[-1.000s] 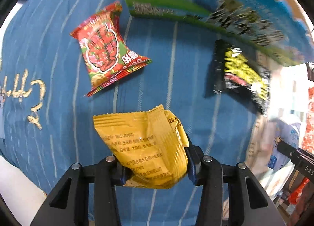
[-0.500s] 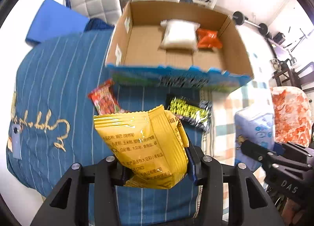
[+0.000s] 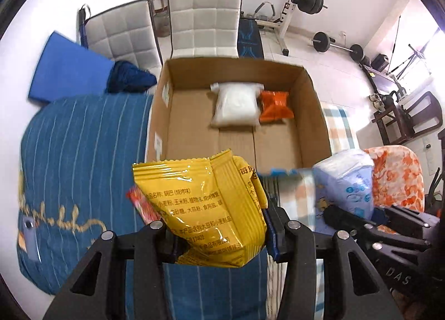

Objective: Organize soft objects
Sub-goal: 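Carry the yellow pack and blue wipes pack over the box with both grippers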

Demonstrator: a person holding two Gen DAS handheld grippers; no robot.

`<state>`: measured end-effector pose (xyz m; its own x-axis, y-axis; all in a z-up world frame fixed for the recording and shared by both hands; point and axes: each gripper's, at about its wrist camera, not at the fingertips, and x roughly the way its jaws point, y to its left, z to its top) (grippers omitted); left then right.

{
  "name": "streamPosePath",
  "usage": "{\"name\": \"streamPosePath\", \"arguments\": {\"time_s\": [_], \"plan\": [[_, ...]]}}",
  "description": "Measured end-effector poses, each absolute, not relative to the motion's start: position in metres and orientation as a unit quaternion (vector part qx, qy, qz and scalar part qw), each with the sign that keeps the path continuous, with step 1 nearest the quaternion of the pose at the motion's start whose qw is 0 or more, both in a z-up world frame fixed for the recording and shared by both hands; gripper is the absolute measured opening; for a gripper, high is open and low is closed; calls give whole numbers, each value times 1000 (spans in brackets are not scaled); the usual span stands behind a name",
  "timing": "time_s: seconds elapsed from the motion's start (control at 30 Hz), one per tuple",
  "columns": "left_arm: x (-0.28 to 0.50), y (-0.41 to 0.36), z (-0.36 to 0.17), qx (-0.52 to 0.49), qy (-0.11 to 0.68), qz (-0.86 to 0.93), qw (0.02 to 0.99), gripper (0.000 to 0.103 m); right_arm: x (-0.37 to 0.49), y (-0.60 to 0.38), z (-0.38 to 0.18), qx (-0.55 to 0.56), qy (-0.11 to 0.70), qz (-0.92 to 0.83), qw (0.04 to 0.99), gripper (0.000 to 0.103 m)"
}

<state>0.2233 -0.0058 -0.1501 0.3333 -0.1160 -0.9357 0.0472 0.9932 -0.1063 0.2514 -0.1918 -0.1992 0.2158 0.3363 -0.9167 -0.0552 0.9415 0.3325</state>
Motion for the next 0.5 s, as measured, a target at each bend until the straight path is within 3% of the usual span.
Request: {"name": "streamPosePath", "arguments": {"time_s": [0.23, 0.5], "plan": [[312, 4, -161, -13, 595, -51, 802, 42, 339, -204, -218, 100, 617, 76, 777, 39], [411, 9, -240, 1, 671, -49, 739, 42, 421, -203, -307, 75, 680, 25, 729, 39]]}}
